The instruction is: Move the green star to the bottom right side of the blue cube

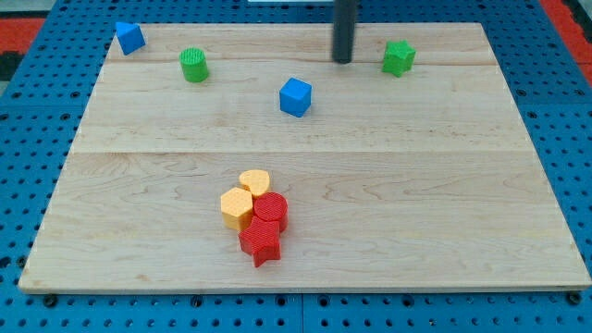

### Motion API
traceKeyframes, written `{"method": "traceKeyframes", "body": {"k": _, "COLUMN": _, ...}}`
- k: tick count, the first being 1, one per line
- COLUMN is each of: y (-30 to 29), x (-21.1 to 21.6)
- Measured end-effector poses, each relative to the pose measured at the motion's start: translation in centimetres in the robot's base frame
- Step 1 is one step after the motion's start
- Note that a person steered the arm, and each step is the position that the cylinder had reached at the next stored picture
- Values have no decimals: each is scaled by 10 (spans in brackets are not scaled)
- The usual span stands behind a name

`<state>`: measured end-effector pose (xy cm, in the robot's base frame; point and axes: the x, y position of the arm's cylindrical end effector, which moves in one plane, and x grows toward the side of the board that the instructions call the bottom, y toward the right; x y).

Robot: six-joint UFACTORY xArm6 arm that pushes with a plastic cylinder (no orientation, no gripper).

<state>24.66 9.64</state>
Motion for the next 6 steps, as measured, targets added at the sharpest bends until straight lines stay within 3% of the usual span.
{"method": "traceKeyframes", "body": {"k": 1, "y": 63, "x": -10}}
{"method": "traceKeyframes", "body": {"k": 4, "y": 57, "x": 77}}
{"method": "traceKeyframes", "body": {"k": 5, "y": 95, "x": 74}}
{"method": "traceKeyframes", "body": {"k": 6, "y": 75, "x": 105}}
